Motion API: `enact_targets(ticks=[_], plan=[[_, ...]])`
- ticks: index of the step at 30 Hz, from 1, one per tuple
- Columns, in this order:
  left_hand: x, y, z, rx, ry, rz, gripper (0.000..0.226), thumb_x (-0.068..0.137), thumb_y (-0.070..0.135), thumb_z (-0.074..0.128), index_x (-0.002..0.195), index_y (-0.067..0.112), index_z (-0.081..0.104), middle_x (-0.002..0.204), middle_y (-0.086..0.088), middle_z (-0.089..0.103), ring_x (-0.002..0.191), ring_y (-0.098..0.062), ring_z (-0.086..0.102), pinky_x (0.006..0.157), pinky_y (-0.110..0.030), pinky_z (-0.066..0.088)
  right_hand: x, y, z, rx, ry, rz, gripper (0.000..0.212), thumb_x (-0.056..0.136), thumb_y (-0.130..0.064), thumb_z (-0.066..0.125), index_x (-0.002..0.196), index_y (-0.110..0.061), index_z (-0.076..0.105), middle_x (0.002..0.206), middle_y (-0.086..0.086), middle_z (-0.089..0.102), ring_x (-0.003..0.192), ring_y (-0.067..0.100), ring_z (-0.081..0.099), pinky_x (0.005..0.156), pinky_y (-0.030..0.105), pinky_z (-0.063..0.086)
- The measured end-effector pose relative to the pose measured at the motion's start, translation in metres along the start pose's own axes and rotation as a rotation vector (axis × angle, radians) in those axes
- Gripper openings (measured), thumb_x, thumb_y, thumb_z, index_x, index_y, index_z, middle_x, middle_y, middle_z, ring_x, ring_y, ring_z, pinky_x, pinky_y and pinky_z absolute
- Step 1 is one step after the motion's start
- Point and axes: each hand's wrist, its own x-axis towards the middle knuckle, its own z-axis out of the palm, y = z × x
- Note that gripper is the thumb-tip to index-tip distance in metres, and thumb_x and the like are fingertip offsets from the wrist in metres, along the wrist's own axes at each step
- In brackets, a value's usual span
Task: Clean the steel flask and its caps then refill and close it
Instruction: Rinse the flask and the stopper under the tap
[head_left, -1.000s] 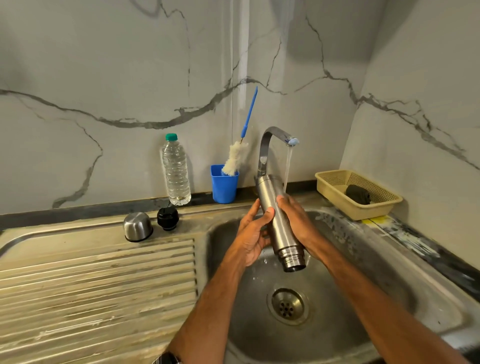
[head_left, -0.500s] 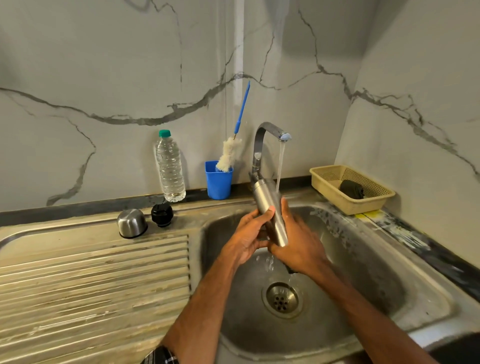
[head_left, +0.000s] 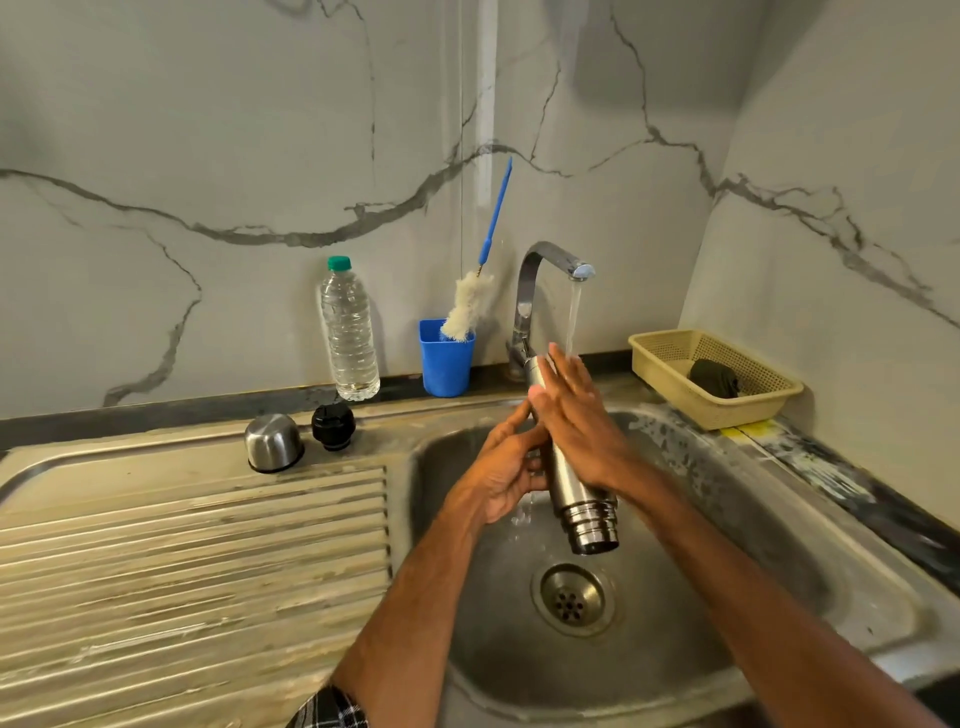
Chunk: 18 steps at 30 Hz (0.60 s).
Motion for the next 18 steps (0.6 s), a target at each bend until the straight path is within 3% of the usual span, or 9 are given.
enact_targets(ticks=[2, 3, 5, 6, 7, 12, 14, 16, 18], plan=[[0.001, 0.000, -0.001, -0.016, -0.004, -0.011, 0.073, 0.089, 0.022, 0.072, 0.154, 0.025, 0.039, 0.133, -0.023, 0.061, 0.119, -0.039, 0.063, 0.099, -0.060, 0.052, 0.014, 0.002, -0.005, 0.130, 0.057, 0.034, 0.072, 0.096, -0.070, 0.015, 0.160, -0.038, 0.008, 0.168, -0.011, -0.008, 0.154, 0.012, -0.006, 0.125, 0.047, 0.009], [0.001, 0.001, -0.001, -0.021, 0.004, -0.010, 0.074, 0.089, 0.022, 0.073, 0.154, 0.024, 0.038, 0.131, -0.021, 0.062, 0.118, -0.037, 0.064, 0.097, -0.058, 0.054, 0.019, 0.004, -0.006, 0.209, 0.077, 0.048, 0.067, 0.100, -0.066, 0.018, 0.160, -0.038, 0.011, 0.169, -0.009, 0.000, 0.154, 0.013, 0.010, 0.122, 0.034, 0.021], [0.000, 0.003, 0.000, -0.024, 0.025, -0.006, 0.074, 0.089, 0.021, 0.073, 0.155, 0.024, 0.038, 0.130, -0.019, 0.062, 0.114, -0.033, 0.067, 0.094, -0.055, 0.056, 0.022, 0.005, -0.006, 0.342, 0.094, 0.061, 0.056, 0.107, -0.050, 0.024, 0.160, -0.033, 0.014, 0.166, -0.002, 0.017, 0.128, 0.001, 0.042, 0.092, -0.001, 0.034], [0.001, 0.003, 0.000, -0.022, 0.025, -0.002, 0.075, 0.089, 0.021, 0.073, 0.155, 0.024, 0.038, 0.131, -0.018, 0.062, 0.114, -0.033, 0.067, 0.094, -0.055, 0.057, 0.021, 0.006, -0.004, 0.393, 0.100, 0.072, 0.055, 0.108, -0.044, 0.026, 0.160, -0.031, 0.014, 0.164, 0.000, 0.023, 0.115, -0.006, 0.043, 0.077, -0.007, 0.035], [0.001, 0.002, 0.000, -0.019, 0.022, 0.003, 0.075, 0.088, 0.021, 0.073, 0.154, 0.025, 0.038, 0.132, -0.018, 0.062, 0.115, -0.033, 0.067, 0.093, -0.054, 0.057, 0.017, 0.008, -0.001, 0.427, 0.104, 0.083, 0.056, 0.108, -0.043, 0.028, 0.160, -0.032, 0.011, 0.163, 0.000, 0.024, 0.113, -0.007, 0.042, 0.072, -0.005, 0.036], [0.001, 0.001, -0.001, -0.027, 0.055, 0.020, 0.074, 0.092, 0.019, 0.070, 0.156, 0.028, 0.034, 0.135, -0.016, 0.061, 0.116, -0.032, 0.066, 0.088, -0.048, 0.059, -0.024, 0.022, 0.012, 0.442, 0.042, 0.162, 0.069, 0.104, -0.056, 0.032, 0.158, -0.043, -0.008, 0.164, 0.007, 0.024, 0.115, 0.009, 0.055, 0.086, 0.029, 0.051], [0.002, 0.002, -0.001, -0.020, 0.072, 0.032, 0.075, 0.092, 0.019, 0.070, 0.157, 0.029, 0.033, 0.134, -0.017, 0.060, 0.115, -0.032, 0.066, 0.085, -0.046, 0.060, -0.046, 0.016, 0.014, 0.314, 0.004, 0.158, 0.072, 0.103, -0.057, 0.030, 0.157, -0.040, -0.015, 0.167, 0.004, 0.011, 0.131, 0.019, 0.048, 0.100, 0.039, 0.050], [0.001, 0.003, 0.000, -0.030, 0.091, 0.040, 0.074, 0.092, 0.020, 0.069, 0.156, 0.030, 0.034, 0.132, -0.017, 0.061, 0.111, -0.032, 0.068, 0.079, -0.044, 0.062, -0.063, 0.009, 0.016, 0.153, -0.027, 0.091, 0.075, 0.103, -0.056, 0.027, 0.155, -0.036, -0.023, 0.168, -0.005, -0.016, 0.155, 0.020, 0.009, 0.123, 0.045, 0.025], [0.000, 0.005, 0.002, -0.062, 0.093, 0.041, 0.070, 0.092, 0.022, 0.068, 0.154, 0.029, 0.036, 0.131, -0.017, 0.061, 0.109, -0.032, 0.068, 0.076, -0.043, 0.063, -0.068, 0.003, 0.019, 0.016, -0.030, 0.027, 0.077, 0.102, -0.056, 0.023, 0.153, -0.030, -0.028, 0.161, -0.011, -0.034, 0.151, 0.010, -0.023, 0.124, 0.036, 0.000]])
